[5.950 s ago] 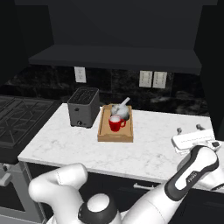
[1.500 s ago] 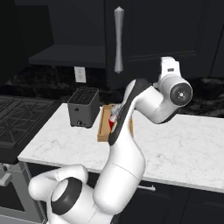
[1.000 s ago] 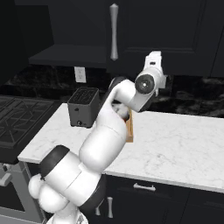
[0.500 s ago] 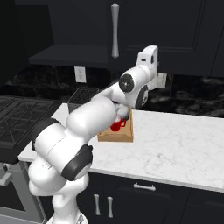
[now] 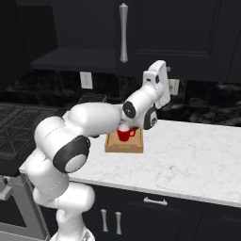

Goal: Pick the kettle from the counter and place it on the tray. Then pick the mug from the cabinet and place it on the tray. Then close the cabinet doors.

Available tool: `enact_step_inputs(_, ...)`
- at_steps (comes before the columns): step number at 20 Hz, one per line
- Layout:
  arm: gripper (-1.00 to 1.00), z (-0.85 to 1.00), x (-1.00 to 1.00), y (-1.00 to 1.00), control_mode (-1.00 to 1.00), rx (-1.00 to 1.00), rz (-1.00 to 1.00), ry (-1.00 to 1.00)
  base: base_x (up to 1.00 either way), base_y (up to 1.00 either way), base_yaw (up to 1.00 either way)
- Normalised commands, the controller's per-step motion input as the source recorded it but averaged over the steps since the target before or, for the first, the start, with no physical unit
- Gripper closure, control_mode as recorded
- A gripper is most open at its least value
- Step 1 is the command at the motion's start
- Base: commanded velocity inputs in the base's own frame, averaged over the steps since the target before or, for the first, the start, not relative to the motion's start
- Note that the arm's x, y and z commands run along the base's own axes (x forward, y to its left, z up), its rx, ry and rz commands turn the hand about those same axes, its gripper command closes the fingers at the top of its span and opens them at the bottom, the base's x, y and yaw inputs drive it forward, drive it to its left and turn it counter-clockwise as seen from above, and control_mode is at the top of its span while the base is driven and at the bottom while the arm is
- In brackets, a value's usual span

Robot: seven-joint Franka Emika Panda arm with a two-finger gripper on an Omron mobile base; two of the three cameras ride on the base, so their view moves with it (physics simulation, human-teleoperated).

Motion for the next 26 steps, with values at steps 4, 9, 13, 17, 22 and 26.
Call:
enact_step_inputs(4,-1.00,0.62,-0.67,0.18,-1.00,0.00,-0.05,0.05,0.00,0.00,0.00)
enact_step_inputs(9,-1.00,0.58,-0.53,0.42,-1.00,0.00,0.00,0.14,0.00,0.00,0.00)
enact_step_inputs(13,-1.00,0.02,-0.23,0.46,-1.00,0.00,0.00,0.34,0.00,0.00,0.00)
enact_step_inputs(17,-1.00,-0.11,-0.29,0.20,-1.00,0.00,0.00,0.29,0.00,0.00,0.00)
enact_step_inputs(22,-1.00,-0.19,-0.24,0.13,-1.00,0.00,0.00,0.28,0.00,0.00,0.00)
enact_step_inputs(26,-1.00,-0.24,-0.14,0.04,-1.00,0.00,0.00,0.21,0.00,0.00,0.00)
